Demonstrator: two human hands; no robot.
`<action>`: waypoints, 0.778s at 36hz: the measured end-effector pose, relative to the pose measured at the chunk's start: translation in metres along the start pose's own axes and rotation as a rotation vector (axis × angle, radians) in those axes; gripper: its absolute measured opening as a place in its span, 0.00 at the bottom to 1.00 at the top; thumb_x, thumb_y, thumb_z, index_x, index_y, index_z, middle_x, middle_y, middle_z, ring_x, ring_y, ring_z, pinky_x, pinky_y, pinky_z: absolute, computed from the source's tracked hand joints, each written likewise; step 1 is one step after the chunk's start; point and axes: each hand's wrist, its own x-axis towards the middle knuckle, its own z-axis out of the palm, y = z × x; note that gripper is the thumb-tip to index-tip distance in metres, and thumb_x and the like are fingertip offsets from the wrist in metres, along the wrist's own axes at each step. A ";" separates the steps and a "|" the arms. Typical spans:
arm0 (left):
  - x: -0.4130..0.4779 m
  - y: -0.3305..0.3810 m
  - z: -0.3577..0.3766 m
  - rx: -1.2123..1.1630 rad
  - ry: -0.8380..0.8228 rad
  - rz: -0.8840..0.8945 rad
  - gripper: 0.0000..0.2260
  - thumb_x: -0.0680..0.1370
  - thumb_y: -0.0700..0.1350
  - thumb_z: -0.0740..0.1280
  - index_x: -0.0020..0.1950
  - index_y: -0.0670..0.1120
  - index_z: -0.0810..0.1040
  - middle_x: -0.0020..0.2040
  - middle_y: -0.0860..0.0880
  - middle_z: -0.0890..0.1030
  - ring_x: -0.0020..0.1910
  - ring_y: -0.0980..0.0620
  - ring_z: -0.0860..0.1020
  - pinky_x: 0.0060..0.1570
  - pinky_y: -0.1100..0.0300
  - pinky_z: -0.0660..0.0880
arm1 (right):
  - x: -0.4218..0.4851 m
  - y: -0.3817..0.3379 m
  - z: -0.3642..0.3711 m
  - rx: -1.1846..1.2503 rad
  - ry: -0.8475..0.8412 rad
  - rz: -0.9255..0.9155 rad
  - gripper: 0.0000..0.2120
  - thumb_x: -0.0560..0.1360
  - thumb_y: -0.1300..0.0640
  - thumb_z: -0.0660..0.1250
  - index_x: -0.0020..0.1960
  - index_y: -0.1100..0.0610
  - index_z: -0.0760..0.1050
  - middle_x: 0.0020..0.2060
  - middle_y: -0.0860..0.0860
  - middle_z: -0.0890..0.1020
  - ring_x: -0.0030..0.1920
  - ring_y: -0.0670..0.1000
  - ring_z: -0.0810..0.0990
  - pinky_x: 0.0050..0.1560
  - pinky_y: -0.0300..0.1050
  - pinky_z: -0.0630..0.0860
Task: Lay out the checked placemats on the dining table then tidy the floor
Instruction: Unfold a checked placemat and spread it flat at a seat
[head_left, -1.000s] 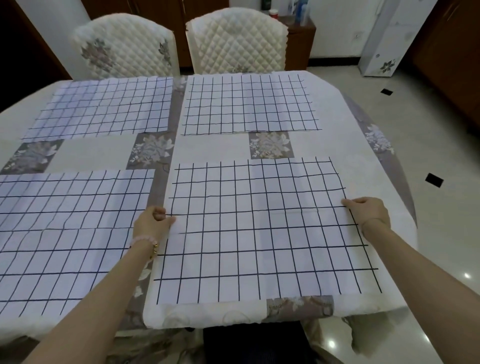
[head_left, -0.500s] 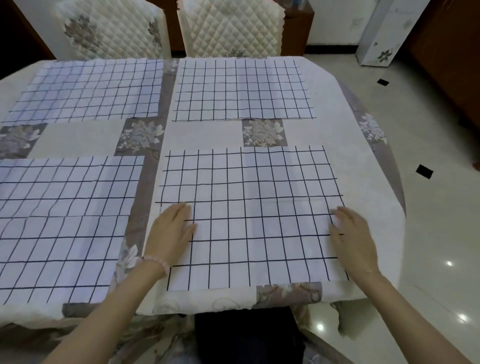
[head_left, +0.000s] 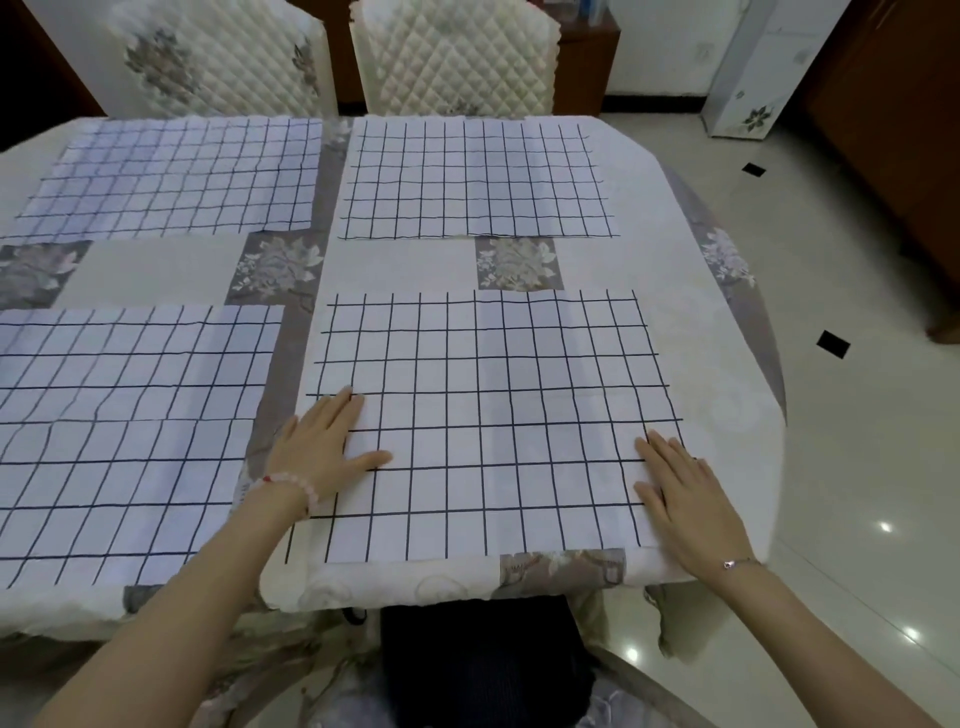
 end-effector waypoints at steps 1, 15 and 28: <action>0.002 -0.002 -0.002 0.014 -0.020 -0.004 0.41 0.72 0.69 0.57 0.77 0.53 0.45 0.78 0.56 0.43 0.77 0.53 0.45 0.75 0.47 0.48 | 0.000 0.000 -0.001 0.003 -0.007 -0.001 0.38 0.70 0.37 0.32 0.77 0.49 0.49 0.76 0.44 0.50 0.76 0.45 0.46 0.74 0.43 0.42; 0.012 0.001 -0.016 0.063 -0.065 0.041 0.46 0.69 0.69 0.63 0.77 0.52 0.43 0.78 0.52 0.43 0.77 0.51 0.45 0.75 0.45 0.47 | 0.003 -0.001 -0.015 0.057 -0.004 -0.006 0.24 0.80 0.49 0.54 0.75 0.51 0.58 0.75 0.47 0.59 0.75 0.48 0.56 0.75 0.48 0.52; -0.068 0.021 0.044 -0.072 0.070 0.336 0.41 0.70 0.69 0.29 0.76 0.53 0.57 0.75 0.58 0.51 0.76 0.56 0.49 0.74 0.60 0.43 | 0.087 -0.052 -0.040 0.080 -0.067 -0.206 0.21 0.82 0.55 0.51 0.75 0.54 0.59 0.75 0.47 0.60 0.76 0.49 0.55 0.74 0.43 0.51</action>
